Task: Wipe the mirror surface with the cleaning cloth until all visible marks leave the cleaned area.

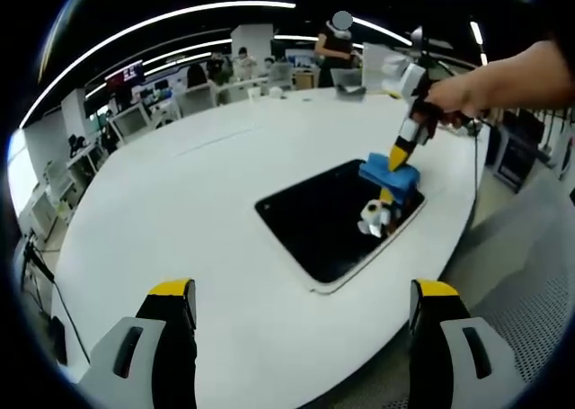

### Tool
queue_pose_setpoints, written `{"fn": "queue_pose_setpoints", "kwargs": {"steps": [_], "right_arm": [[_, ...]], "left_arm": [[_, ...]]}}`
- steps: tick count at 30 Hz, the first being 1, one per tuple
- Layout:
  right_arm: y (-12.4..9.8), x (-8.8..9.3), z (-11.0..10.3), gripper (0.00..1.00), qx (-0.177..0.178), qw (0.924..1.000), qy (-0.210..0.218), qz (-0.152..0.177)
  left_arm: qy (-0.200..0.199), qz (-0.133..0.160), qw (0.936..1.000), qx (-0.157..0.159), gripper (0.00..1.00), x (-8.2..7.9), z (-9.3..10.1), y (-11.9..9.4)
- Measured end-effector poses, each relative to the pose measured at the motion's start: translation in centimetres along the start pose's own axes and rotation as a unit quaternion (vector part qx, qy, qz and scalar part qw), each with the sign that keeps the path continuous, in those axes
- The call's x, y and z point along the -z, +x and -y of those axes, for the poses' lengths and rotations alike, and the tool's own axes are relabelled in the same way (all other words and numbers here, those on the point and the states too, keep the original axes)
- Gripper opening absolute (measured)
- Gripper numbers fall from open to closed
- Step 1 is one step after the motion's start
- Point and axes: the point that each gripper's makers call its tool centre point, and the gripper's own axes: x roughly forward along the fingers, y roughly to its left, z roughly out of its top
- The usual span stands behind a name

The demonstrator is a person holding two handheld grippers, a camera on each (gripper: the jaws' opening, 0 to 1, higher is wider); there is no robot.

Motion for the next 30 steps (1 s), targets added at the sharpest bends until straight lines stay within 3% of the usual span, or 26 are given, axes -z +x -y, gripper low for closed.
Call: {"fn": "queue_pose_setpoints", "kwargs": {"steps": [12,30], "right_arm": [[0.1,-0.1,0.0,0.02,0.024,0.9992,-0.032,0.004],[-0.4,1.9,-0.5,0.03,0.025,0.9990,-0.037,0.003]], "left_arm": [[0.002,-0.001,1.0000,0.000,0.99,0.0,0.0,0.0],[-0.001,0.004,1.0000,0.001,0.99,-0.1,0.1,0.0]]}}
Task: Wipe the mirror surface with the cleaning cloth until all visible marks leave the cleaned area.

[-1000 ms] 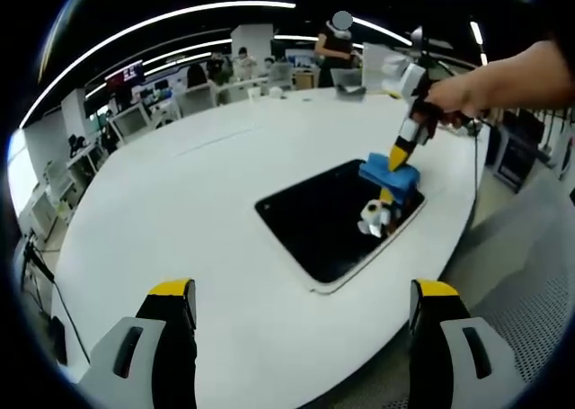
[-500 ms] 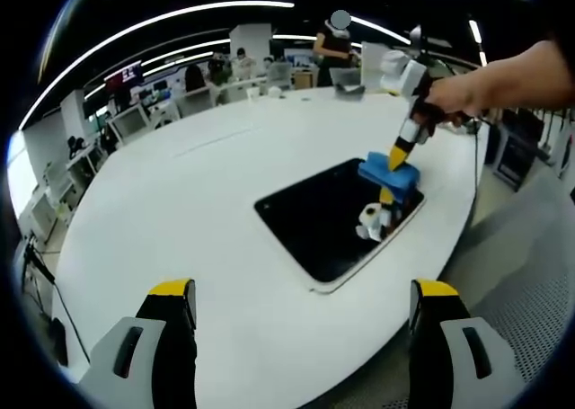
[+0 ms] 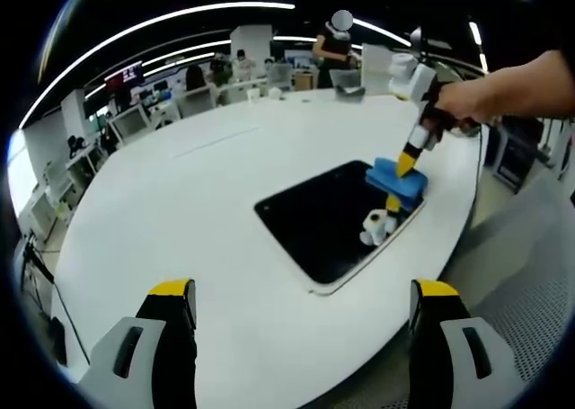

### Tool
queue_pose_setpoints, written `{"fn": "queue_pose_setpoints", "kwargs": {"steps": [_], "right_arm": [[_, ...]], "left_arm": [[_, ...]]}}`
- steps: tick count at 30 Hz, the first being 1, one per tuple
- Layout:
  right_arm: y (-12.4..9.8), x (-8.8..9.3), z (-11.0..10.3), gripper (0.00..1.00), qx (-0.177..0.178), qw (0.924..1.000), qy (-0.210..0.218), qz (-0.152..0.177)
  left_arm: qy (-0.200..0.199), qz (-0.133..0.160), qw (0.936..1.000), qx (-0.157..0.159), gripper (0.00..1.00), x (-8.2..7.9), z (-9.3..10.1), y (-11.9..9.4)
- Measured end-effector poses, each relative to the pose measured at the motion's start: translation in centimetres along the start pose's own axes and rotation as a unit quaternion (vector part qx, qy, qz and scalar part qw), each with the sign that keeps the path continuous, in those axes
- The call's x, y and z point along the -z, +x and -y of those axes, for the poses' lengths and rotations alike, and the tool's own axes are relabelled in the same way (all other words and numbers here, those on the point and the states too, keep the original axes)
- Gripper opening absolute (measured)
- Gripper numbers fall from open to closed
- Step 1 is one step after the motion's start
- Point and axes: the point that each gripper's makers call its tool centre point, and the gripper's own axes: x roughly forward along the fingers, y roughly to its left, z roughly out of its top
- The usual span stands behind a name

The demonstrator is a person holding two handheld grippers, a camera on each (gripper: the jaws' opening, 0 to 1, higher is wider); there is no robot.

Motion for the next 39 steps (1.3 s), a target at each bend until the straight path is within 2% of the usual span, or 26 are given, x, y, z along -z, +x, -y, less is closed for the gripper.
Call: {"fn": "queue_pose_setpoints", "kwargs": {"steps": [26,39], "right_arm": [[-0.3,2.4,-1.0,0.02,-0.009,0.9999,0.008,-0.001],[-0.2,2.8,-1.2,0.02,-0.010,0.9999,0.007,-0.001]], "left_arm": [[-0.002,0.002,1.0000,0.000,0.99,0.0,-0.1,0.0],[0.002,0.000,1.0000,0.003,0.99,0.0,0.0,0.0]]}}
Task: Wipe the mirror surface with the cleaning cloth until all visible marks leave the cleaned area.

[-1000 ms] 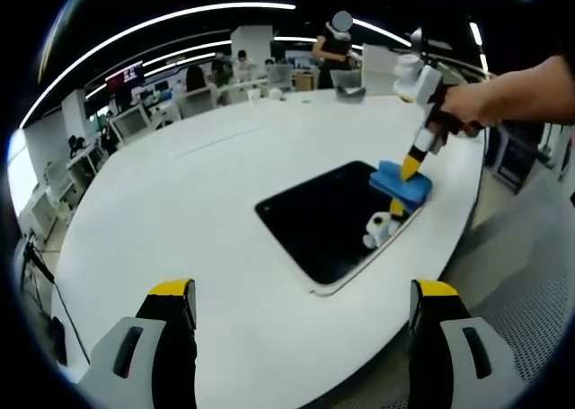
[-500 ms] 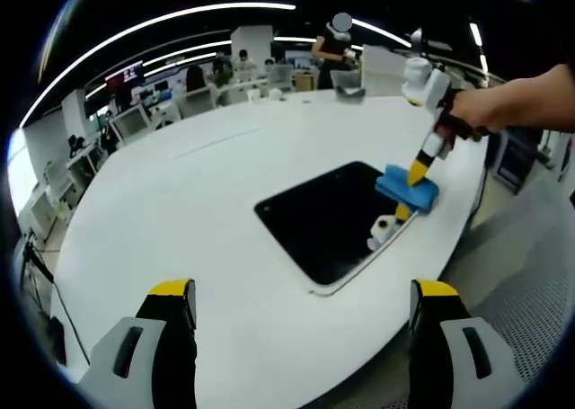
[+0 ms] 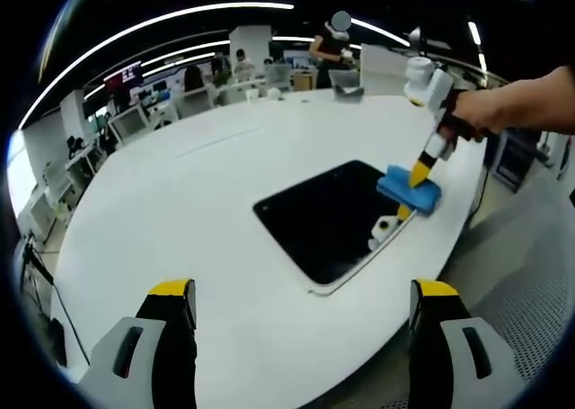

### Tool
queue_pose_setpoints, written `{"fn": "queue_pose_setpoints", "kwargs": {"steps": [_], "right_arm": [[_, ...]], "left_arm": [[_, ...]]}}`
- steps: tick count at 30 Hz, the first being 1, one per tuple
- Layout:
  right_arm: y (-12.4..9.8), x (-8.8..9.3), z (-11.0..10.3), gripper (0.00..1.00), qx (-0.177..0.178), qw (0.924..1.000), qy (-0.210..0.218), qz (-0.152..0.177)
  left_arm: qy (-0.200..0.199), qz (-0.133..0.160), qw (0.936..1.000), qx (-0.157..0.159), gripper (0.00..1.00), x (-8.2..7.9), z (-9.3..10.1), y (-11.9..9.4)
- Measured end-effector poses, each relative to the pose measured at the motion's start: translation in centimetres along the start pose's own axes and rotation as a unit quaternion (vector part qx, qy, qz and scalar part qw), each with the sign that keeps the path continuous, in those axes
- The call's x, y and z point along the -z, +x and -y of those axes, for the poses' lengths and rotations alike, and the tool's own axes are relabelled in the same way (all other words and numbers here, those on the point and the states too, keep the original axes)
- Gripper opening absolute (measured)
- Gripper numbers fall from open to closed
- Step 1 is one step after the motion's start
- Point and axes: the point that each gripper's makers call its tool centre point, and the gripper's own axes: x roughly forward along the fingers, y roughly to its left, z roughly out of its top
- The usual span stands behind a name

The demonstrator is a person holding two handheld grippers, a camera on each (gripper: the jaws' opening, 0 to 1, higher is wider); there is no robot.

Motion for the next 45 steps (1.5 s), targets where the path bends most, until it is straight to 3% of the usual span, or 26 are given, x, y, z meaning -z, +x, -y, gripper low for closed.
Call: {"fn": "queue_pose_setpoints", "kwargs": {"steps": [18,45], "right_arm": [[-0.1,0.0,-0.4,0.02,0.009,0.9999,-0.006,0.001],[1.2,-1.0,-3.8,0.02,-0.006,0.9998,-0.018,-0.003]], "left_arm": [[-0.003,0.006,1.0000,-0.005,1.00,-0.2,-0.2,-0.1],[-0.006,0.010,0.9999,0.000,1.00,-0.3,0.0,-0.1]]}}
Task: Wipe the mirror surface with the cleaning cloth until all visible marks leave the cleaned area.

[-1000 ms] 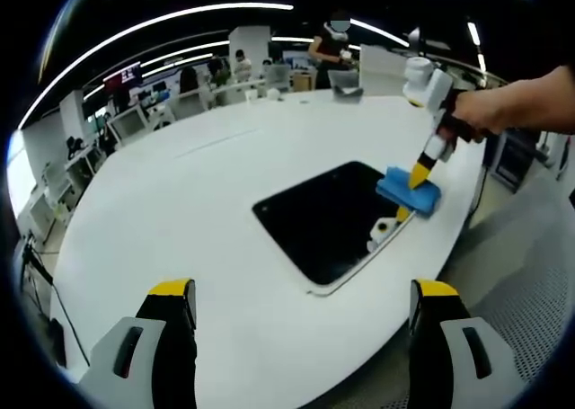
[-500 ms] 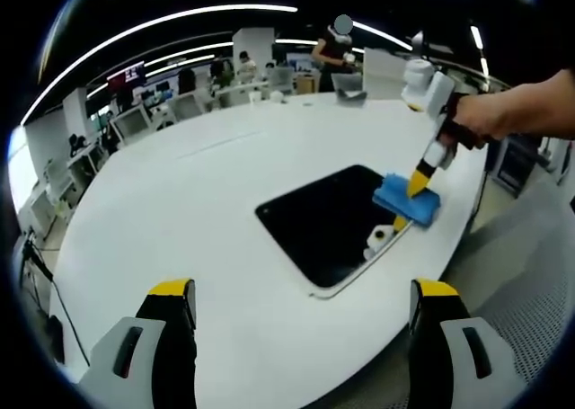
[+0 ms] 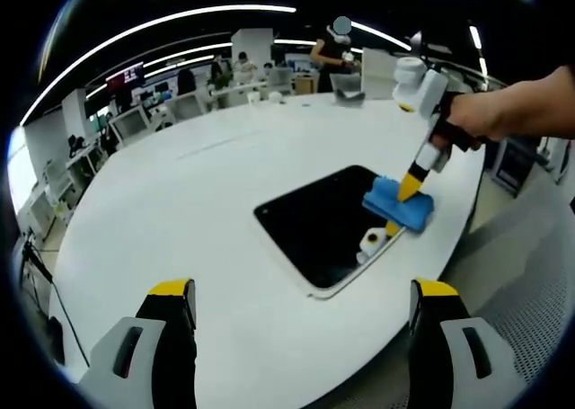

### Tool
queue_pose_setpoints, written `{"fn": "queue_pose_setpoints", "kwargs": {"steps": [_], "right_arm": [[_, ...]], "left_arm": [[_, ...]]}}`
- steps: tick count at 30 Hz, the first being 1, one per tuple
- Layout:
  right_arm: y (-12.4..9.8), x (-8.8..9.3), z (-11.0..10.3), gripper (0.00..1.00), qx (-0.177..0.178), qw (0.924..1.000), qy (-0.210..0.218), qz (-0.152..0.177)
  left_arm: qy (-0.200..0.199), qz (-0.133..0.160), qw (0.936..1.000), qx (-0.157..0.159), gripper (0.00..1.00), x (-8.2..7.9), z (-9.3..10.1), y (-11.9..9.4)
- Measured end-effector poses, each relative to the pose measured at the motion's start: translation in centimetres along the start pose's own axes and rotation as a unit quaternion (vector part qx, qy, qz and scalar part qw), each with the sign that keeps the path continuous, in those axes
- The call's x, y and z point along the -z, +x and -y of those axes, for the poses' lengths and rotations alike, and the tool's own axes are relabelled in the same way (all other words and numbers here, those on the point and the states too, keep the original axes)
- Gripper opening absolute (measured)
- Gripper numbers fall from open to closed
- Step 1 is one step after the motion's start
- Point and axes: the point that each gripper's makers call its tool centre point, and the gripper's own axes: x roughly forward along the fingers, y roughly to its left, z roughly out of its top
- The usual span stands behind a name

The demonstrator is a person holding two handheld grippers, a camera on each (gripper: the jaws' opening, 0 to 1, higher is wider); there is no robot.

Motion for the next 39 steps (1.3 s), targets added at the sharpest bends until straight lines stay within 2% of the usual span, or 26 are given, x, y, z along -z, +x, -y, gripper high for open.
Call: {"fn": "queue_pose_setpoints", "kwargs": {"steps": [26,39], "right_arm": [[1.0,-0.9,-2.8,0.02,-0.010,0.9999,0.004,0.003],[1.6,-1.3,-4.4,0.02,-0.013,0.9999,0.004,0.001]], "left_arm": [[-0.001,-0.003,1.0000,0.009,0.99,0.1,0.6,-0.1],[0.007,-0.013,0.9994,0.032,0.99,0.4,1.5,0.0]]}}
